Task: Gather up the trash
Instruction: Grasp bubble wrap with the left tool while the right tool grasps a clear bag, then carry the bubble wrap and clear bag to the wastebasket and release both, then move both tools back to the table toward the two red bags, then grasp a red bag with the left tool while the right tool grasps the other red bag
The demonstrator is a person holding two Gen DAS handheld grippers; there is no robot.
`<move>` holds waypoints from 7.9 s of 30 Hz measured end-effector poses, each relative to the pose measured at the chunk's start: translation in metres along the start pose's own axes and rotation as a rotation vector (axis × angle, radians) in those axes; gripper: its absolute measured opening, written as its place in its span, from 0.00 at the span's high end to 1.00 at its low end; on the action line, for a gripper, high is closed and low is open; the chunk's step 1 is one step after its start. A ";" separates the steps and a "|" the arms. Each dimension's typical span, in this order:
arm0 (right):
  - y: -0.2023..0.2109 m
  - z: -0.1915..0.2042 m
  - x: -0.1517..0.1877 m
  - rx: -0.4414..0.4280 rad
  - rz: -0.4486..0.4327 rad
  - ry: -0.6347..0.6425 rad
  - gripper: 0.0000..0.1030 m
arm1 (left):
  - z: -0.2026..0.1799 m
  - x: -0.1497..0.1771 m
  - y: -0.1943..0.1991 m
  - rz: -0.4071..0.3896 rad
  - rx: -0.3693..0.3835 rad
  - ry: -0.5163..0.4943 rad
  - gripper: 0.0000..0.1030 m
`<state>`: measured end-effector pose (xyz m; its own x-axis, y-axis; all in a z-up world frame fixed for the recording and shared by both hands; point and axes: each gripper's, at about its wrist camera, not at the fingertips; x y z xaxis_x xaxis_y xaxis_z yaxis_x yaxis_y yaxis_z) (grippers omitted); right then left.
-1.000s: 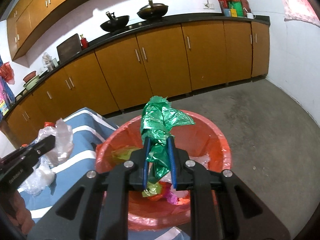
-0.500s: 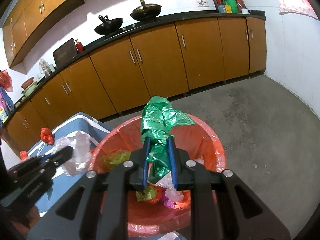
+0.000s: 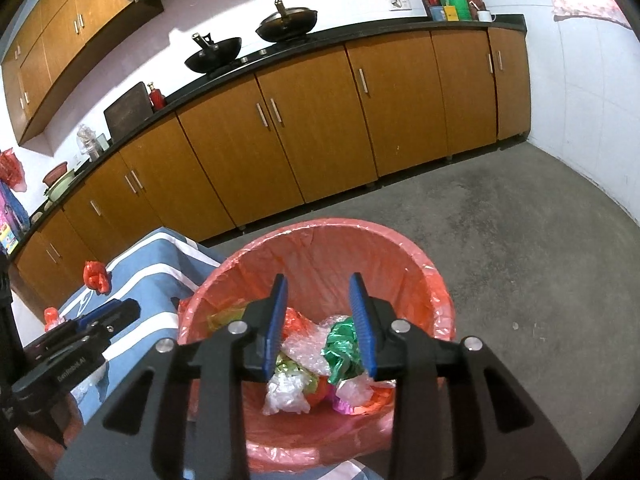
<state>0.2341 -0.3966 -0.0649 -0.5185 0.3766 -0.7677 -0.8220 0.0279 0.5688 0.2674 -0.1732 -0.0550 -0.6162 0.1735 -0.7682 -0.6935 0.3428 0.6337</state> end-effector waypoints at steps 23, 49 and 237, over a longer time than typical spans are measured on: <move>-0.021 0.206 0.058 -0.305 0.166 0.298 0.68 | 0.194 0.062 0.142 -0.172 -0.376 0.228 0.51; -0.067 0.306 0.118 -0.334 0.316 0.494 0.79 | 0.277 0.109 0.166 -0.141 -0.457 0.369 0.43; -0.092 0.310 0.075 -0.277 0.189 0.350 0.54 | 0.338 0.045 0.042 0.050 -0.574 0.401 0.67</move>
<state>0.3440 -0.0839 -0.0833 -0.6736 0.0163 -0.7389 -0.7131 -0.2768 0.6441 0.3365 0.1612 -0.0934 -0.6661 -0.2158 -0.7139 -0.6800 -0.2175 0.7002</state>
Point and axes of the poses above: each gripper's, at about its wrist camera, not at the fingertips, and y roughly against the way its jaws point, z to its left, x to its underside, and after that the axes turned 1 degree about -x, right-handed
